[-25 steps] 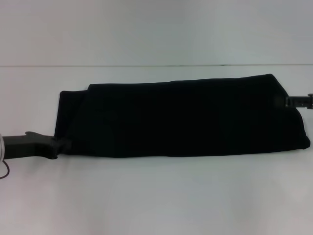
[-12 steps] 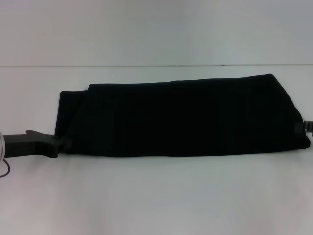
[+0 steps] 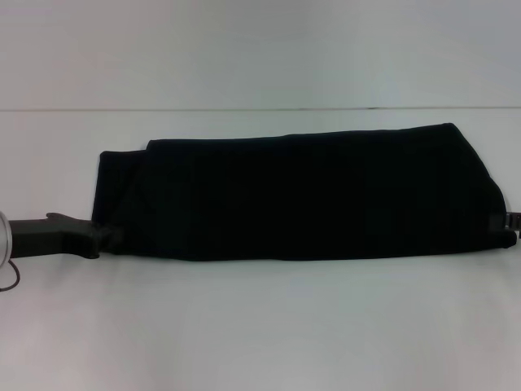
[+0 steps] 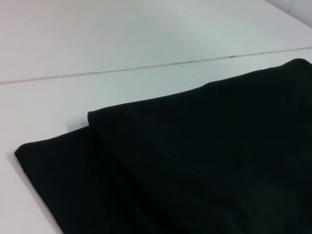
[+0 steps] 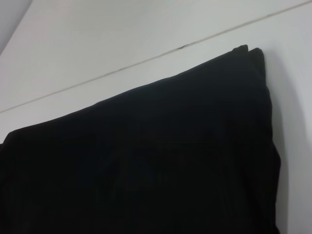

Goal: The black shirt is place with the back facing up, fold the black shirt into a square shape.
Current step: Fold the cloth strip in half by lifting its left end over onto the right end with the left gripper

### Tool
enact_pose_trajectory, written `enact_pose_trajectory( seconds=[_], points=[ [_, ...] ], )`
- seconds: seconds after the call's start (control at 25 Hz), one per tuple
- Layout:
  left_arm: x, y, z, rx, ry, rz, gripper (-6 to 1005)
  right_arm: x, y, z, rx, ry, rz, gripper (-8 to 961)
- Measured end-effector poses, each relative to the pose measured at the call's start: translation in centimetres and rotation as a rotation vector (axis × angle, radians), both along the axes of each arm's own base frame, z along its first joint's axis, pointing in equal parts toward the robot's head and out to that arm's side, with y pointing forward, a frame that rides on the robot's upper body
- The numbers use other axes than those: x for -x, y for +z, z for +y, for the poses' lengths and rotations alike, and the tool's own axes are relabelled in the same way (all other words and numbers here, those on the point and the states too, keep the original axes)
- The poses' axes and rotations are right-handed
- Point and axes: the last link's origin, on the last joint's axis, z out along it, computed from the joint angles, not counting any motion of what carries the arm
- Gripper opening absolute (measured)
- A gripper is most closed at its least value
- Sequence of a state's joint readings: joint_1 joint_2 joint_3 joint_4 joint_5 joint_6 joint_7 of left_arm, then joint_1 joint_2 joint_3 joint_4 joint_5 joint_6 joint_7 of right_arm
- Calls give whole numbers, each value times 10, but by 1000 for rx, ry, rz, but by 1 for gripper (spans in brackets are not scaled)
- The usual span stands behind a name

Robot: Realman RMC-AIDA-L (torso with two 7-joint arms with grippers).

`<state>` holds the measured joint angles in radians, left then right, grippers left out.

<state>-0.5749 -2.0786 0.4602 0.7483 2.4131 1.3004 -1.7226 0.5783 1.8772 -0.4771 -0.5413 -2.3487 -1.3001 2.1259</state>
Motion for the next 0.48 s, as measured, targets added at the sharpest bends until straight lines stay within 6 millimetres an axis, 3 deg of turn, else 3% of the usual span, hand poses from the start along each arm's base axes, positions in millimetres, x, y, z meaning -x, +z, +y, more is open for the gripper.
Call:
enact_pose_trajectory(
  seconds=[0.28,0.48],
  points=[
    [0,0,0,-2,0,2,5,2,-7,3,-4,3,-4,912],
    [0,1,1,-3,-1,3,5,2,-11,6,-6,-5,-8,850]
  ],
)
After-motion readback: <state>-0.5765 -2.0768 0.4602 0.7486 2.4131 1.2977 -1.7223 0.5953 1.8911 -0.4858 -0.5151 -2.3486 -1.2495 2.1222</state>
